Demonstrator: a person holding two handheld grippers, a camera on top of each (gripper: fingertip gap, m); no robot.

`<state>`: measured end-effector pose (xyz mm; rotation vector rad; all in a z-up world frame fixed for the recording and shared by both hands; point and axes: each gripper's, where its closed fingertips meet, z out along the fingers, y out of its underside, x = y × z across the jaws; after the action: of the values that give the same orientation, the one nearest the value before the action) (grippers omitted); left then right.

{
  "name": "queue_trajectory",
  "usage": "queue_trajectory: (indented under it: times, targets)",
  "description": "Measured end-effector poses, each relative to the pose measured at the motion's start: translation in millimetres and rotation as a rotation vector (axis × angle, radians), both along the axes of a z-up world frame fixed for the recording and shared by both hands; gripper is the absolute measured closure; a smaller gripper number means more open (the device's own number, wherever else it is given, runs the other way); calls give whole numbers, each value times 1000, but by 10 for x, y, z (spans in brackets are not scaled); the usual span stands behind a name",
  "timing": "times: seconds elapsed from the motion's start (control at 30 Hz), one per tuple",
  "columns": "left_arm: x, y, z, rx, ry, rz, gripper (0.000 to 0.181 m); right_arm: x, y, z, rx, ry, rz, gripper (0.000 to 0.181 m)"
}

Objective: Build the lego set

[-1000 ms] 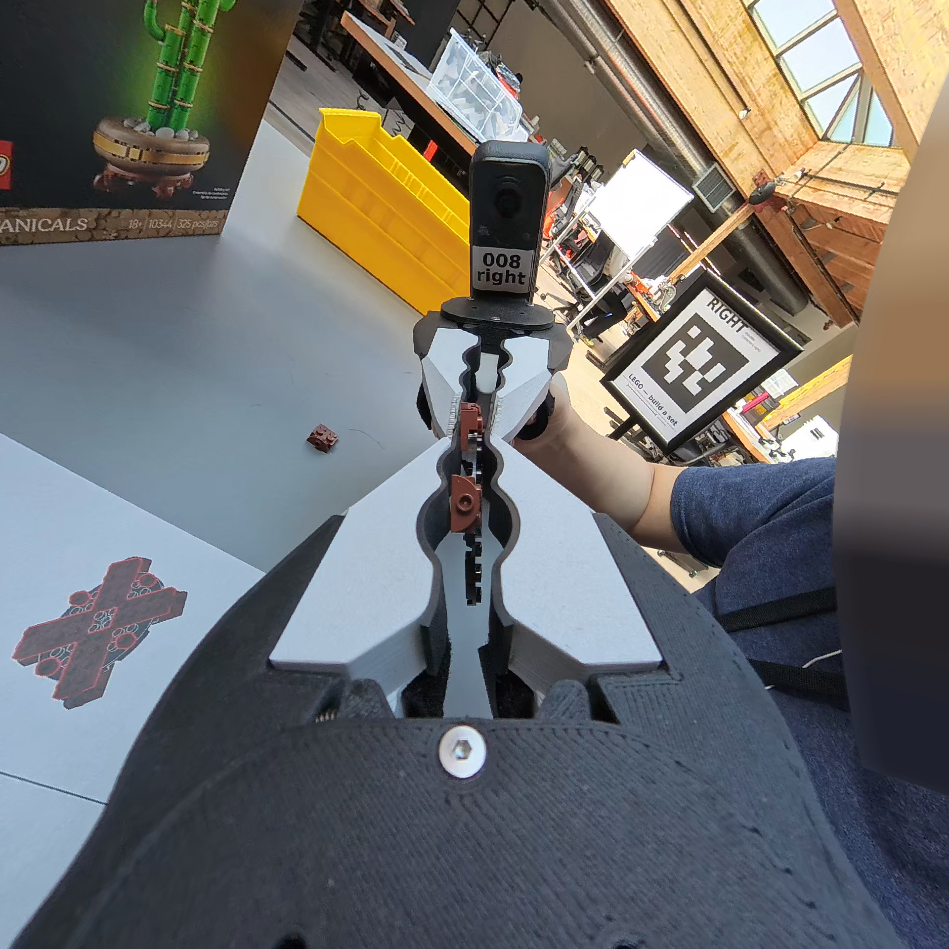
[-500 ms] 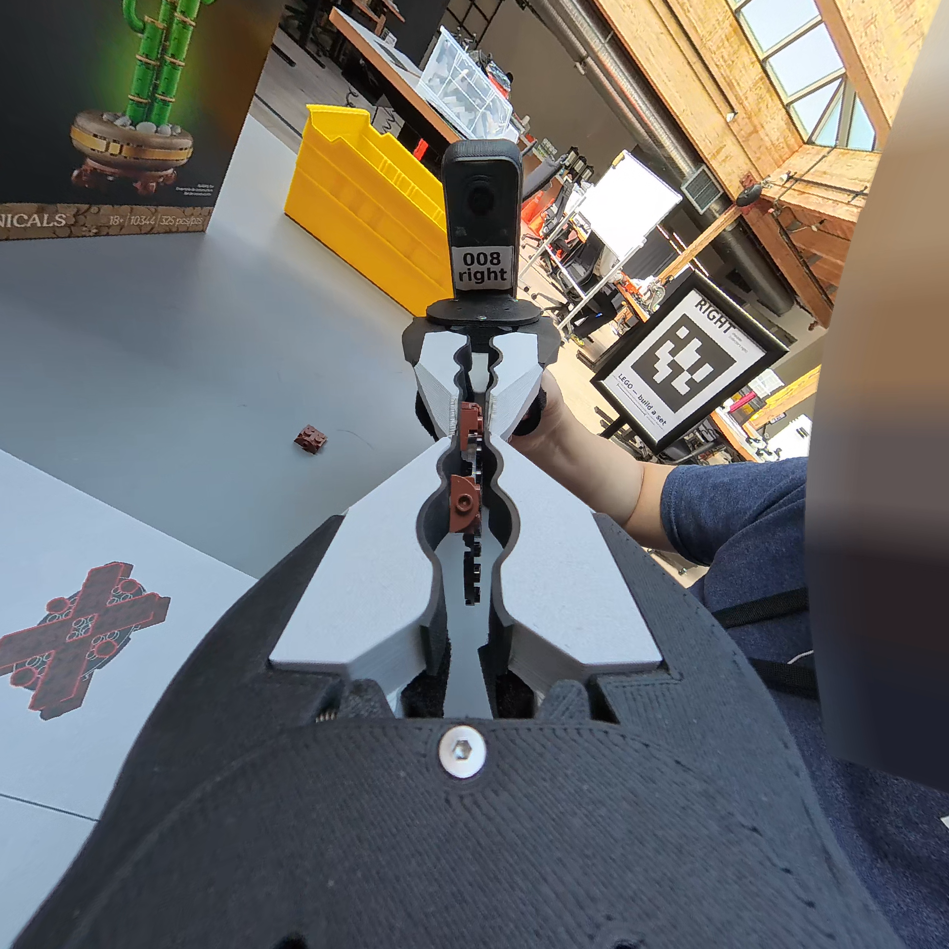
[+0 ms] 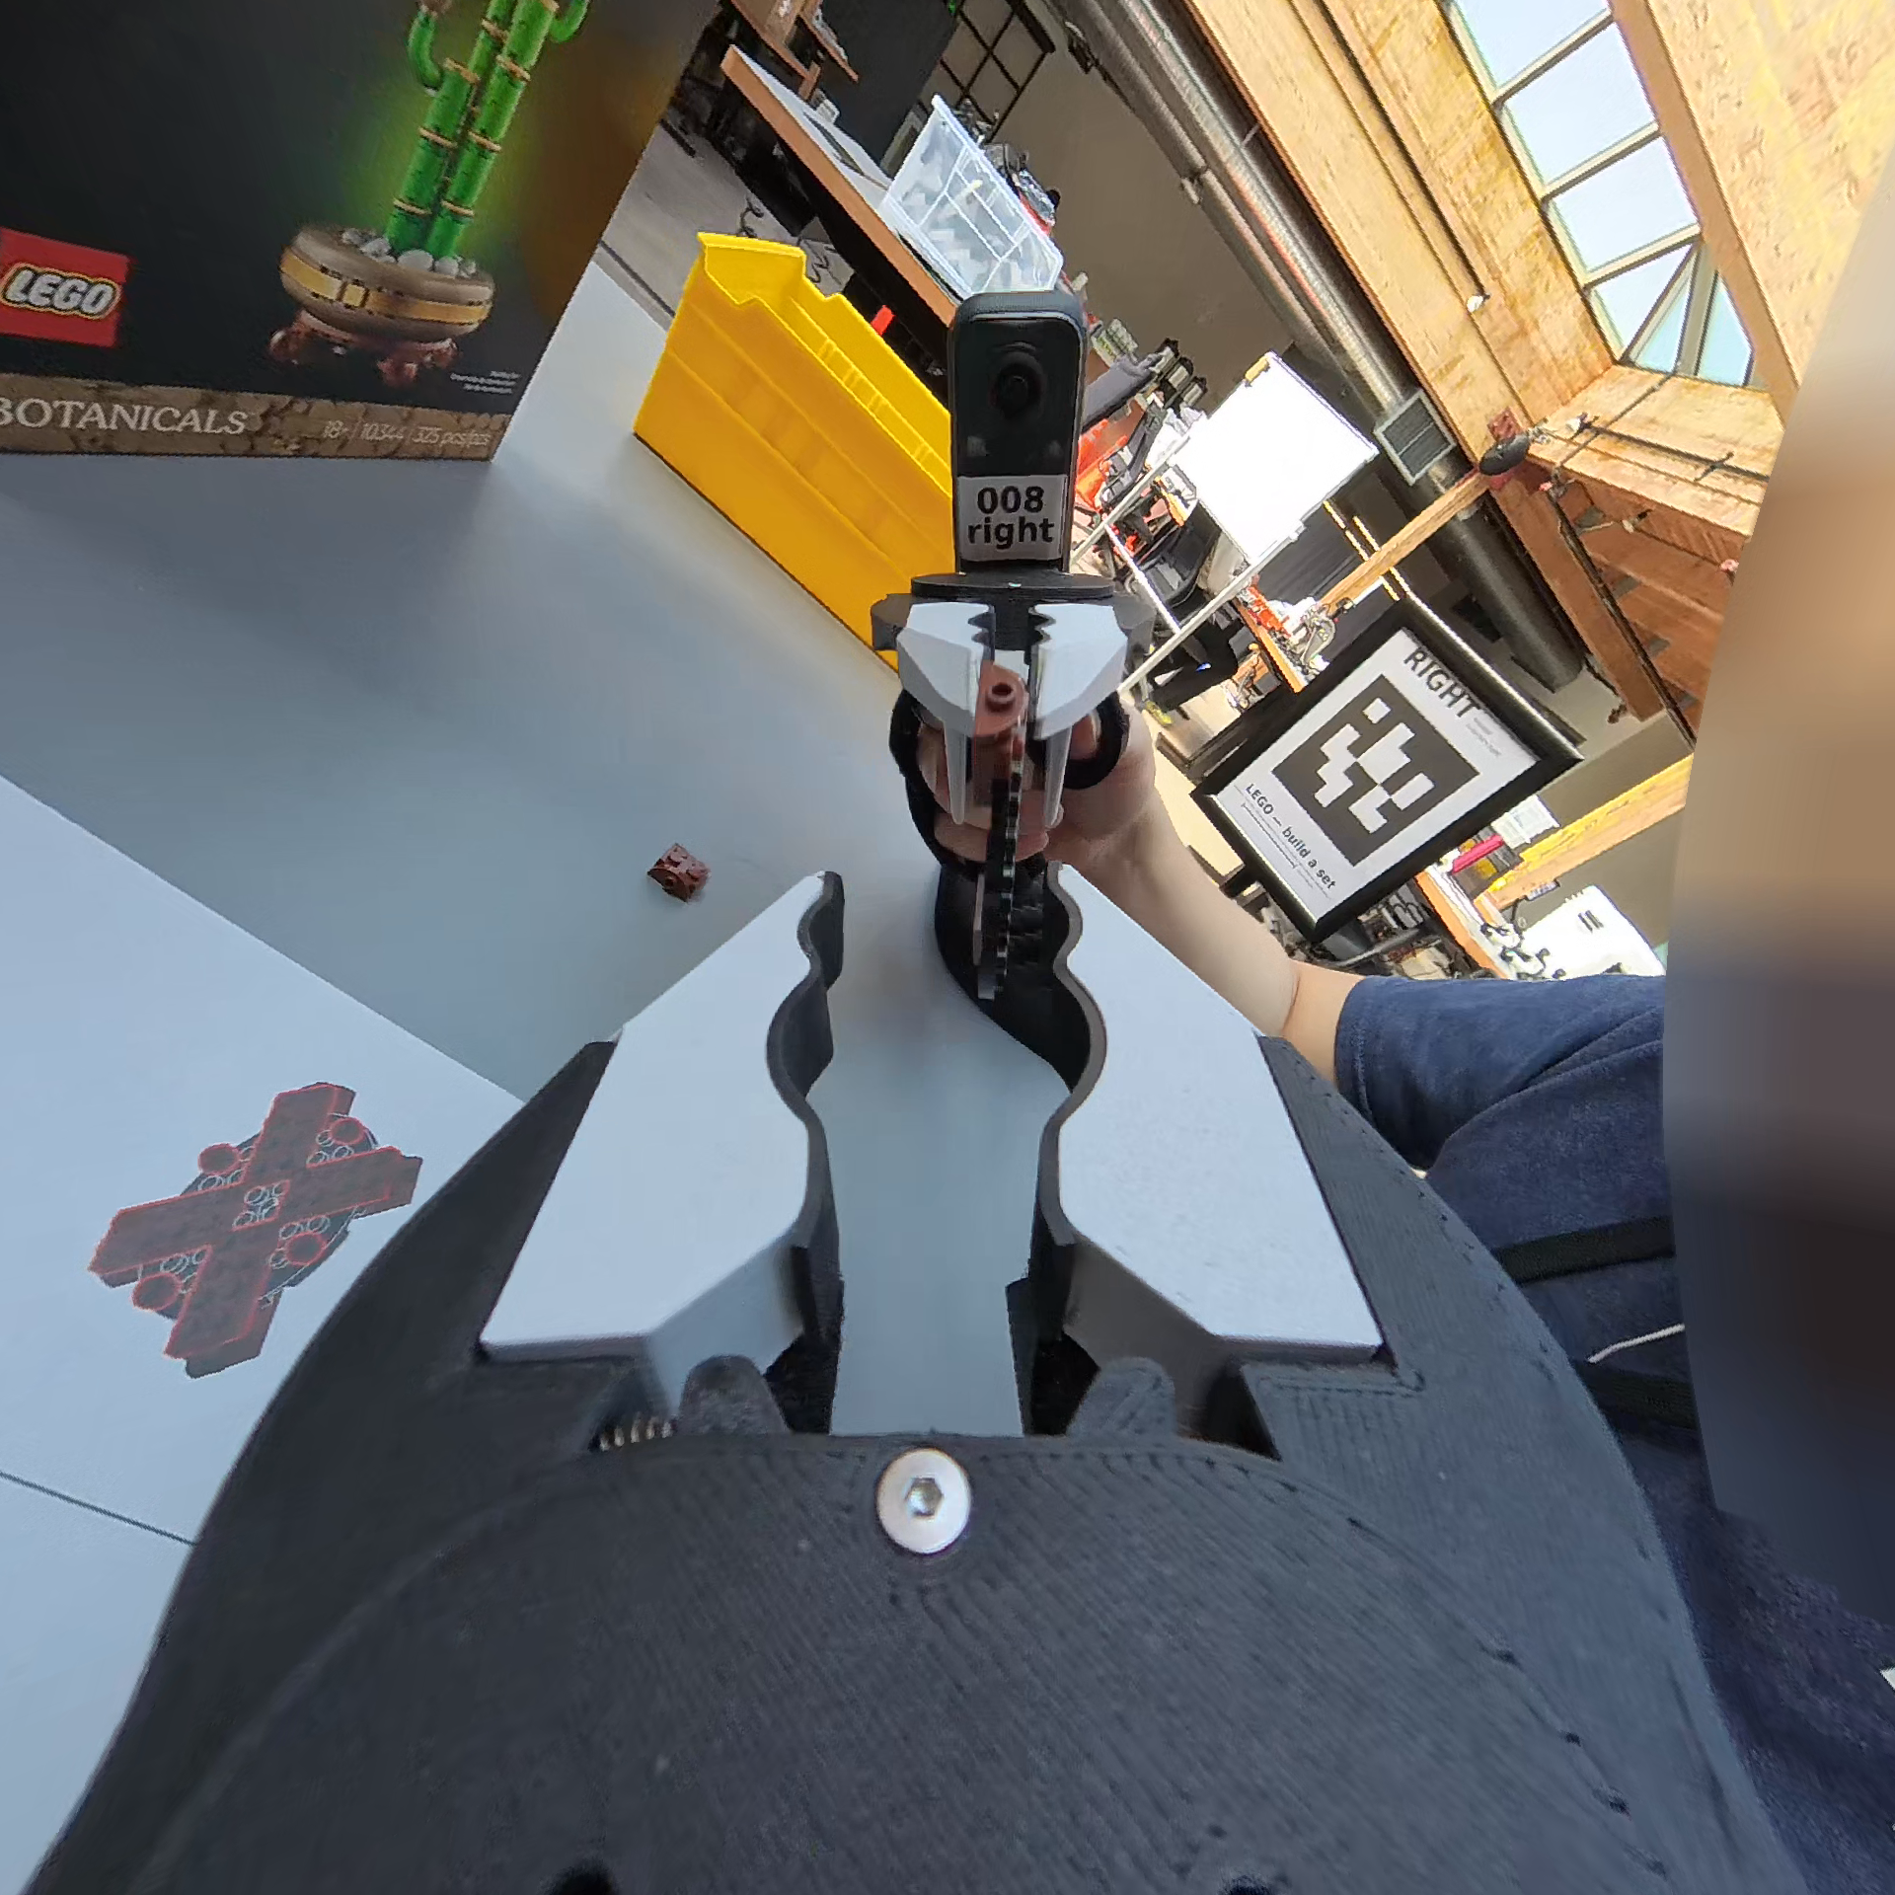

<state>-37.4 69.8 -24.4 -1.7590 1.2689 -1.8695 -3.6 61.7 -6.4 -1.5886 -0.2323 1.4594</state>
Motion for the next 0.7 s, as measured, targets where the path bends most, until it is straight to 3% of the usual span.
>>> queue_trajectory:
  times: [0.2, 0.3, 0.53, 0.67, 0.7]
  targets:
    - [2, -129, 55, -124, -74, -90, 179, 44, 2, 53, 27, 51, 4, 173]
    - [-21, -113, 129, -169, -105, -97, 180, 63, 6, 30, 36, 16, 12, 140]
    - [-9, -32, 81, -75, -84, -30, 180, -133, 20, -125, -44, 23, 70, 152]
    - [10, -45, 44, -78, -72, -30, 180, -188, 39, -189, -69, 4, 69, 164]
    - [17, -50, 25, -73, -65, -30, 179, -200, 18, -184, -72, 14, 87, 174]
